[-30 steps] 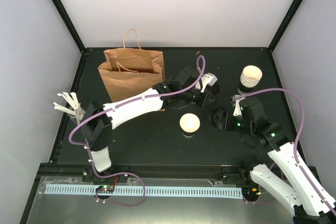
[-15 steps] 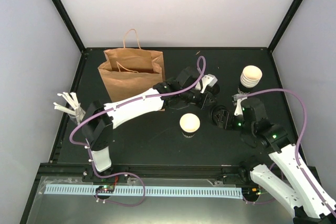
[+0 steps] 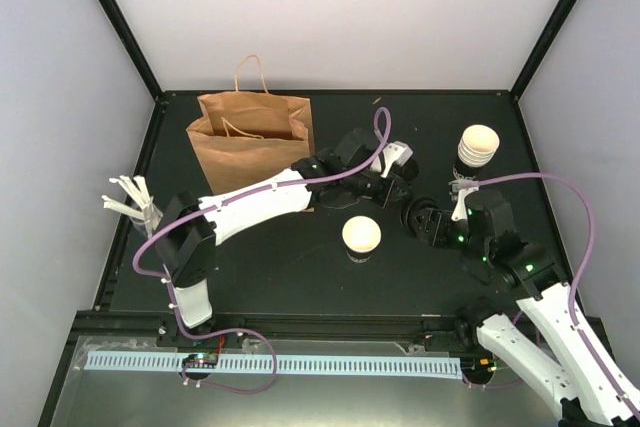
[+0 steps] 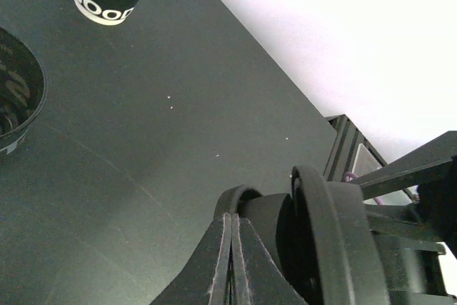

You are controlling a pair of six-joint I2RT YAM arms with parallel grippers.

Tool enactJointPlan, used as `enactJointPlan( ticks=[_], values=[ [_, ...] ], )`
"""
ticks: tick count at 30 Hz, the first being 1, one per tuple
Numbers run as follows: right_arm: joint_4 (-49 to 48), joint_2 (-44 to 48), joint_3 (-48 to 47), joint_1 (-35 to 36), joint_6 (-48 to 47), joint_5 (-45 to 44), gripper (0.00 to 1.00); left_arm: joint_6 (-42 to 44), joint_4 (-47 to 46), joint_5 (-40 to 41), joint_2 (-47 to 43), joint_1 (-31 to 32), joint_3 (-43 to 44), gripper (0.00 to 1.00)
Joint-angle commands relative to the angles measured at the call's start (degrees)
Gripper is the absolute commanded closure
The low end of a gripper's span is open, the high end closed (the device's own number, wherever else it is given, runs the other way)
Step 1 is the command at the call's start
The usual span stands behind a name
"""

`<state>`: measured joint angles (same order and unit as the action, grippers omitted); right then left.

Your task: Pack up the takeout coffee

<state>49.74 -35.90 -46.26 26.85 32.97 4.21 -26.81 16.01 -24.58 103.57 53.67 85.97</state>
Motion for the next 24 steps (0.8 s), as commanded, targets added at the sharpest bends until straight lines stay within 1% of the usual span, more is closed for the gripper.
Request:
enactJointPlan(
  ticks=[1, 8, 13, 16, 18, 21, 24],
  values=[
    [-3.5, 0.9, -2.3, -0.3, 0.8, -2.2, 0.29, -0.8, -0.7, -0.9, 0.2, 0.4, -2.1, 0.98],
    [-3.6, 1.3, -2.3, -0.3, 0.9, -2.3, 0.28, -0.7, -1.0, -0.3, -0.1, 0.3, -4.0, 0.99],
    [-3.0, 0.3, -1.4, -0.3, 0.7, -2.7, 0.28, -0.5, -1.0, 0.9, 0.0, 0.2, -3.7, 0.99],
    [1.2, -2.8, -2.0, -0.3, 1.7, -5.5, 0.28, -0.2, -0.8, 1.2, 0.5, -0.1, -2.4, 0.98],
    [4.1, -4.1, -2.6, -0.3, 3.3, -10.3, 0.28, -0.1, -0.4, 1.7, 0.7, -0.2, -1.4, 0.99],
    [5.9, -4.7, -3.1, -0.3, 4.2, -13.6, 0.28, 0.3, -0.8, 2.6, 0.5, -0.2, -0.8, 0.96],
    [6.6, -4.3, -3.3, -0.3, 5.1, -15.3, 0.28, 0.5, -1.4, 3.1, 0.7, -0.3, -0.4, 0.84]
  ],
)
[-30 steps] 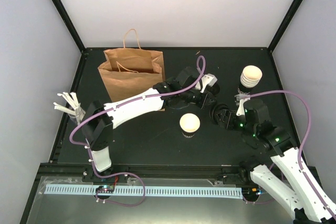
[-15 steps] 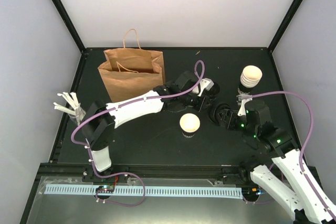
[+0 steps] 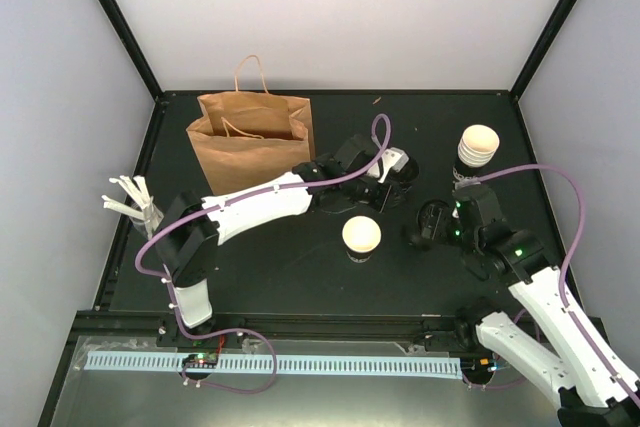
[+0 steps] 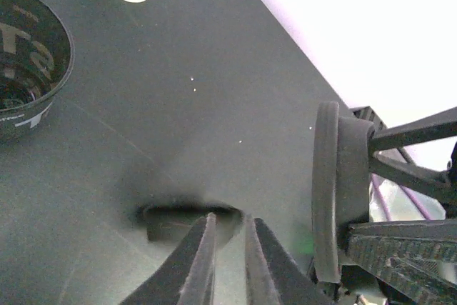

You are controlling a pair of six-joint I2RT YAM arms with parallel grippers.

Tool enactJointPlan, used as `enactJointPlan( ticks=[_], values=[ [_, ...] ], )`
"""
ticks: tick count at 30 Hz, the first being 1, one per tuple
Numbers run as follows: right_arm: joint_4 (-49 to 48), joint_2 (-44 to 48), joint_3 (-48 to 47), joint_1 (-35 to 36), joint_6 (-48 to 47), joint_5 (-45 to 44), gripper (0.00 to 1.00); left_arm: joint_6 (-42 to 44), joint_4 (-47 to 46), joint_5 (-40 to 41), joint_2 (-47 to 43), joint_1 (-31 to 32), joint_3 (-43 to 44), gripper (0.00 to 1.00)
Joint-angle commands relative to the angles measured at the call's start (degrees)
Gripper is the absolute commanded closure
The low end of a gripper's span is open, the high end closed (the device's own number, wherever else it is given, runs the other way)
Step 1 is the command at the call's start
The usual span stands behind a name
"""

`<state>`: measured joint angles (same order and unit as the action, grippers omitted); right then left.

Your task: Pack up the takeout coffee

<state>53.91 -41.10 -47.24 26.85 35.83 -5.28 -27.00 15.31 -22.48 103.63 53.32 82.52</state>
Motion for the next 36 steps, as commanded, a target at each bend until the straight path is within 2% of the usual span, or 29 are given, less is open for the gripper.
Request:
enactJointPlan(
  ticks=[1, 6, 17, 25, 36],
  values=[
    [2.6, 0.8, -2.4, -0.3, 2.5, -6.2, 0.28, 0.6, -0.7, 1.1, 0.8, 0.0, 3.3, 0.81],
    [1.6, 0.3, -2.4, -0.3, 1.0, -3.7, 0.28, 1.3, -0.7, 2.6, -0.3, -0.1, 3.6, 0.72],
    [-0.7, -1.7, -3.1, -0.3, -3.9, 2.7, 0.28, 4.0, 2.3, 5.1, -10.9, -0.1, 1.0, 0.67],
    [-0.2, -4.7, -5.4, -0.3, -6.0, 3.8, 0.28, 3.9, 1.2, 4.1, -22.4, -0.1, -7.4, 0.64],
    [-0.7, -8.4, -6.5, -0.2, -9.0, 9.0, 0.28, 3.2, 5.0, 8.4, -38.3, -0.1, -22.5, 0.5]
  ],
)
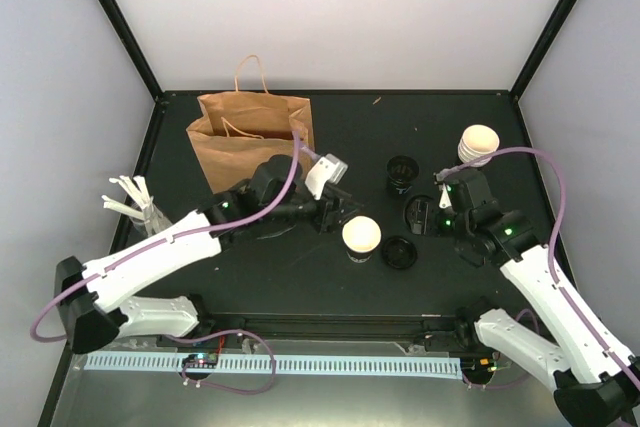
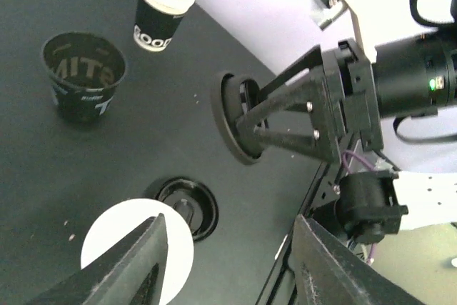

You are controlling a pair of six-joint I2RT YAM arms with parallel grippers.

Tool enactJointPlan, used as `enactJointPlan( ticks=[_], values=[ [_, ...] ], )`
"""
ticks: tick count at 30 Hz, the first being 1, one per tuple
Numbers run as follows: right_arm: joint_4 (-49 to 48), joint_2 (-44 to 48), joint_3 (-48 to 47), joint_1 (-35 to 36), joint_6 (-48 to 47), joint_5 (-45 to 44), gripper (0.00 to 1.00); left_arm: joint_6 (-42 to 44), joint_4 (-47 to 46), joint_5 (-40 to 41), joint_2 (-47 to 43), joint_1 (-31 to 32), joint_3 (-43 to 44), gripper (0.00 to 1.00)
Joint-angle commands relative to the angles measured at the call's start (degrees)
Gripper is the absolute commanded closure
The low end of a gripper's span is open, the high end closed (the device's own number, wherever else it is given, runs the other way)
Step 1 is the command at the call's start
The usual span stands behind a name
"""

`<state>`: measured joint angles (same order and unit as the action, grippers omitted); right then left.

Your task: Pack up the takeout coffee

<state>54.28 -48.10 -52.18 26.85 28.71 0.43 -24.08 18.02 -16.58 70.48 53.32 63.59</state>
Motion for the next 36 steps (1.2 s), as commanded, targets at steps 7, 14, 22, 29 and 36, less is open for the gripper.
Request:
enactJointPlan(
  ticks=[7, 14, 22, 29, 36],
  values=[
    [-2.7, -3.9, -1.3, 0.0, -3.3, 8.0, 0.28, -1.0, 3.6, 6.0, -14.3, -0.1, -12.9, 0.29],
    [-3.4, -5.6, -1.9, 3.1, -3.8, 9.0, 0.29, -2.9, 5.1, 10.2, -18.1, -0.1, -17.1, 0.04],
    [-2.4, -8.2, -3.4, 9.1, -3.5, 4.9, 0.29, -7.8, 2.5, 12.3, -20.4, -0.5, -20.9, 0.01],
    [-2.2, -12.7, -6.2, 14.2, -3.7, 3.8, 0.29, -14.5, -5.2, 1.9, -18.5, -6.2, -25.6, 0.07],
    [0.4, -18.8, -9.0, 20.5, -3.5, -0.6, 0.3, -14.3, -6.4, 0.1, -17.1, -7.3, -26.5, 0.08]
  ],
)
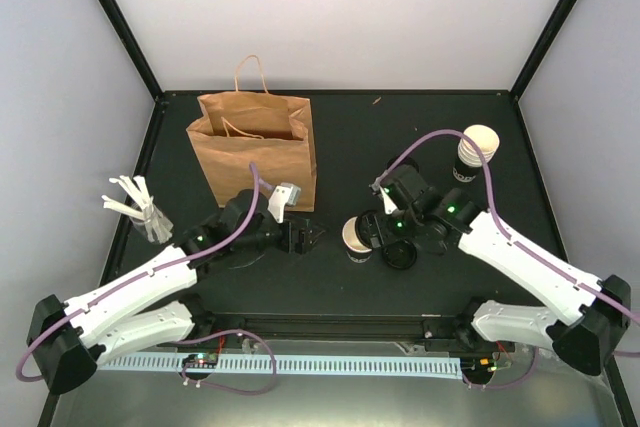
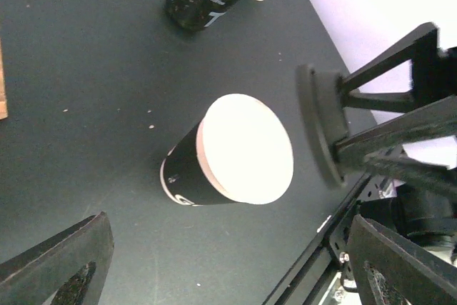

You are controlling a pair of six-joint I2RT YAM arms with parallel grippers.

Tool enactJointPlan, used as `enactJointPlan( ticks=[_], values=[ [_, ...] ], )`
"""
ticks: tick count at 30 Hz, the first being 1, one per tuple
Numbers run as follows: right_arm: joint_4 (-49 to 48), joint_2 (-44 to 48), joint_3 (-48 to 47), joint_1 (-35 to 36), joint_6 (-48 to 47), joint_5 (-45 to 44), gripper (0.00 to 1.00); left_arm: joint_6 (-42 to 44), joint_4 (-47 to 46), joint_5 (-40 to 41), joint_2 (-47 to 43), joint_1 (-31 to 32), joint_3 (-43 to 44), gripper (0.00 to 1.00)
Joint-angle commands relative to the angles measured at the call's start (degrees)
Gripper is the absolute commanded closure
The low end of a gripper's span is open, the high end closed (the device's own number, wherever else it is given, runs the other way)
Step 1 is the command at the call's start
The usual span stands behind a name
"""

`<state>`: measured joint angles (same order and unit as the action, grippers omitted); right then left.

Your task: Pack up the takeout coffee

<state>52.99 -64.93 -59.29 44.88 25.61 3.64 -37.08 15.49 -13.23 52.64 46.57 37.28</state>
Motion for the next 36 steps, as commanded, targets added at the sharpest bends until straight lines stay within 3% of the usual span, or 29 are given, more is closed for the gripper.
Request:
enactJointPlan(
  ticks=[1, 7, 15, 26, 36],
  values=[
    [1.7, -2.6, -2.0, 2.9, -0.4, -4.4, 0.3, -1.4, -4.4, -3.8, 1.0, -0.5, -0.4, 0.08],
    [1.7, -5.7, -3.1, 5.2, 0.6, -6.8, 0.3, -2.2, -6.9, -7.3, 4.5, -0.8, -0.7, 0.16],
    [1.1, -8.4, -4.1, 6.6, 0.8, -8.0, 0.3, -3.1, -9.4, -9.3, 7.1, -1.0, -1.4, 0.2],
    [1.1, -11.0, -5.5, 7.4, 0.6, -9.2, 0.31, -3.8, -13.6, -10.8, 10.0, -1.9, -3.4, 0.41],
    [1.6, -13.6, -7.1, 8.0, 0.1, -9.9, 0.32, -2.9, -15.5, -11.0, 13.9, -2.3, -4.1, 0.49]
  ],
)
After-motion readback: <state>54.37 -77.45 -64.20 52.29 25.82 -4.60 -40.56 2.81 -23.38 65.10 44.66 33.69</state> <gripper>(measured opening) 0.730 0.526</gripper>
